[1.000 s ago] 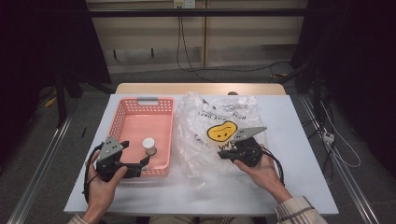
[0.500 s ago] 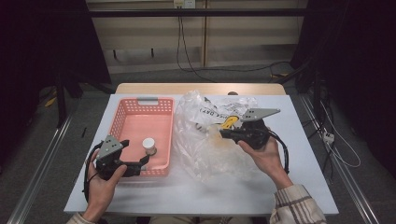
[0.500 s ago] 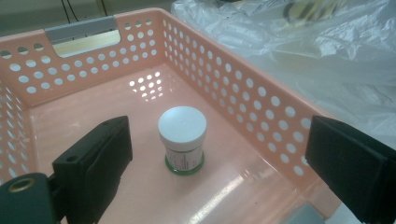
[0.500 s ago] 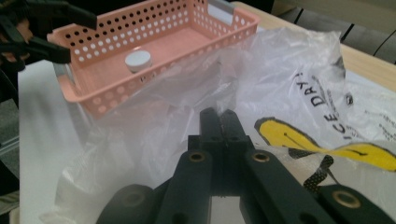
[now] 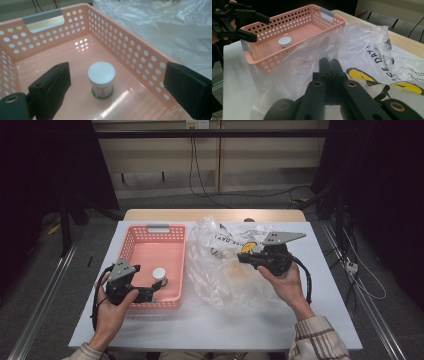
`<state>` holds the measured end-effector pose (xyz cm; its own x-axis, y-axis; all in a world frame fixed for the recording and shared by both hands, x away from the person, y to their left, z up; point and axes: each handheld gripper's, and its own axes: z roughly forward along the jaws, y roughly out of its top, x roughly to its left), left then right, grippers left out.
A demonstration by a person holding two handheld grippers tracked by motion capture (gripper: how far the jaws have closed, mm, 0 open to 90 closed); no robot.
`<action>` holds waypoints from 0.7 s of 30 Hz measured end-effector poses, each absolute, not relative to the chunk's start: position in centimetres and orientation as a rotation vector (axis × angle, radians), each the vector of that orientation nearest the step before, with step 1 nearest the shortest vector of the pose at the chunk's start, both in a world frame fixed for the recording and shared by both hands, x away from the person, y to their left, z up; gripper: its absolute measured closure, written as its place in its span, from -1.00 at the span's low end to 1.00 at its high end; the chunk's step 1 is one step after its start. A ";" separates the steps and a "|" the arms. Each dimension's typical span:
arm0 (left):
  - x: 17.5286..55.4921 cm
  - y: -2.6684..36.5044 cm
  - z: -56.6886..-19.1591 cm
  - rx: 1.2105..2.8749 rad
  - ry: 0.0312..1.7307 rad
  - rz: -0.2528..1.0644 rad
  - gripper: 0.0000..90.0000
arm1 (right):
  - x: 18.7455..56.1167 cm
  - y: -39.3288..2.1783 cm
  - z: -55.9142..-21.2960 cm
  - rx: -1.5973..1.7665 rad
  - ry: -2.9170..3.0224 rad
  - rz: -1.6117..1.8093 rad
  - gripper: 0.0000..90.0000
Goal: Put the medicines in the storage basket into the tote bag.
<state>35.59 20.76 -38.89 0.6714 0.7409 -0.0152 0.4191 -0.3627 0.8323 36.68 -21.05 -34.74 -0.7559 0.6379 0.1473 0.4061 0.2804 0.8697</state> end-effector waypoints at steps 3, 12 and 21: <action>36.7 20.4 -38.5 2.049 0.900 0.449 -0.84 | 36.7 -21.1 -34.7 0.972 2.314 1.477 1.00; 39.6 19.2 -38.6 2.197 0.938 0.347 -0.79 | 36.7 -21.0 -34.8 0.953 2.320 1.483 1.00; 42.2 18.3 -38.5 2.322 0.913 0.347 -0.66 | 36.9 -20.9 -34.7 0.951 2.317 1.485 1.00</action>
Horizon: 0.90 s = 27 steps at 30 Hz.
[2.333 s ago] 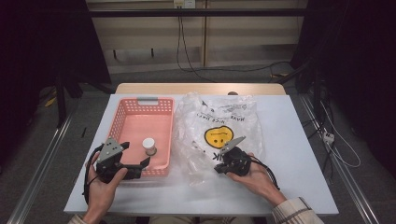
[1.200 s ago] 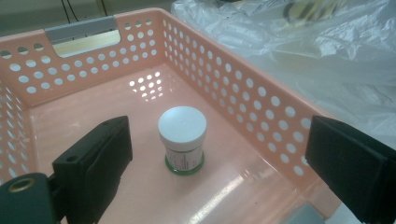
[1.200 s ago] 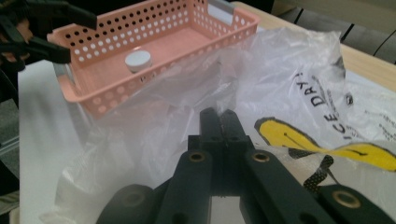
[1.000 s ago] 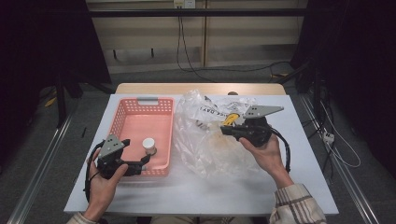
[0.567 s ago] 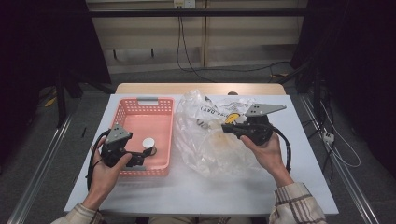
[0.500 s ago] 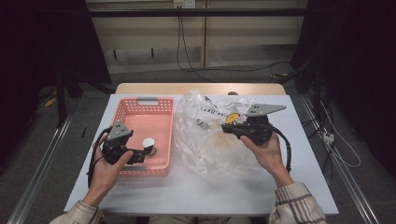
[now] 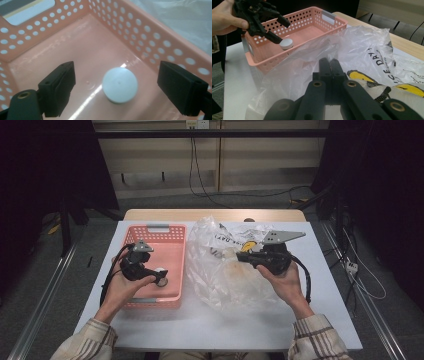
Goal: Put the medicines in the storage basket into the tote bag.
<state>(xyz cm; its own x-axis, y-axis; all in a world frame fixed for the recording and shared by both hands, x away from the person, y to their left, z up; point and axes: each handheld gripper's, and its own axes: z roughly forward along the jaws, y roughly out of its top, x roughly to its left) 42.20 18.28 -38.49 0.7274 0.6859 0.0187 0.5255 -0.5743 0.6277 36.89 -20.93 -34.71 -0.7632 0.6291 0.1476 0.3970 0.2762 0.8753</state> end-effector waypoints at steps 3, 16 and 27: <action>43.1 18.0 -39.1 2.384 0.897 0.289 -0.52 | 37.0 -20.9 -34.9 0.954 2.326 1.482 1.00; 43.2 17.3 -40.5 2.504 0.869 0.236 -0.15 | 36.9 -20.7 -35.1 0.958 2.335 1.471 1.00; 43.2 17.0 -40.9 2.532 0.847 0.227 0.13 | 37.0 -20.6 -35.2 0.957 2.341 1.465 1.00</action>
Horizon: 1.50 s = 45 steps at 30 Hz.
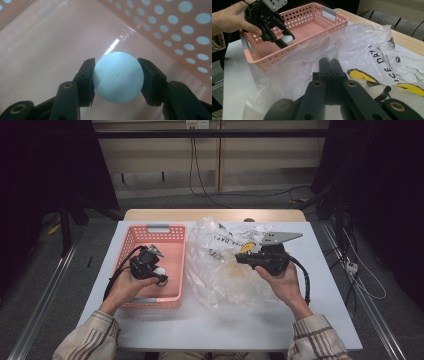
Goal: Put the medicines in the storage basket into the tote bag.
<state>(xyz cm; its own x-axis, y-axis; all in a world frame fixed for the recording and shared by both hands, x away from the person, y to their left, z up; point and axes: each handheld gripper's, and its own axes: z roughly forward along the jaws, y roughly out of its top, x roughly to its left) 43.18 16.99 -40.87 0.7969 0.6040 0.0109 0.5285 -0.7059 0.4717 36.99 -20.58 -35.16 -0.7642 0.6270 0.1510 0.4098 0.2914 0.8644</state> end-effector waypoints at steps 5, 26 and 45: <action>42.6 17.4 -40.0 2.431 0.849 0.285 0.13 | 37.0 -20.7 -35.0 0.958 2.336 1.469 1.00; 36.4 15.2 -34.0 2.122 0.667 0.378 0.13 | 37.0 -20.8 -35.0 0.966 2.324 1.489 1.00; 33.7 8.8 -32.6 2.025 0.520 0.278 0.13 | 37.0 -20.9 -35.0 0.963 2.331 1.491 1.00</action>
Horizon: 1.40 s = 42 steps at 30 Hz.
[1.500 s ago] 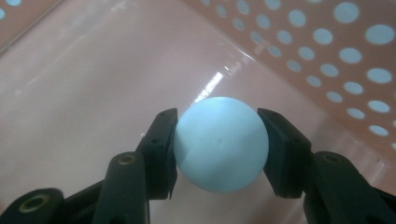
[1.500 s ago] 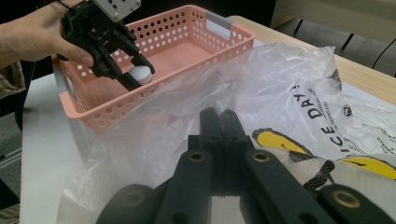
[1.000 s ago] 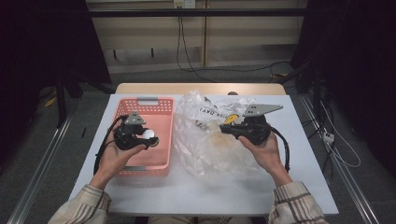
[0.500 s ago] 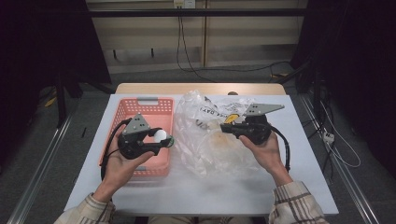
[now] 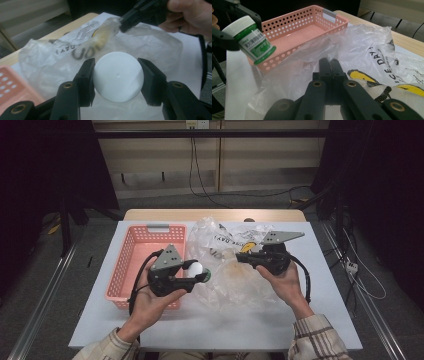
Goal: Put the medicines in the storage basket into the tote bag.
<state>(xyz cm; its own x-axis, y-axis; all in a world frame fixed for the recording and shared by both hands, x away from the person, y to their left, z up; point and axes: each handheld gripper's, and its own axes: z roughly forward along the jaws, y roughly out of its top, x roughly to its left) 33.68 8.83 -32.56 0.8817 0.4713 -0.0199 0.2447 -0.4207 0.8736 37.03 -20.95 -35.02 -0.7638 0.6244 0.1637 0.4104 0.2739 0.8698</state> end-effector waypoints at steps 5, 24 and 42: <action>33.2 6.1 -32.9 2.023 0.481 0.286 0.13 | 37.0 -20.9 -35.1 0.957 2.336 1.487 1.00; 34.2 -1.0 -38.0 2.067 0.481 0.264 0.13 | 36.9 -21.4 -35.0 0.976 2.324 1.487 1.00; 38.6 -2.4 -42.6 2.100 0.653 0.281 0.13 | 37.3 -21.3 -36.5 1.025 2.369 1.444 1.00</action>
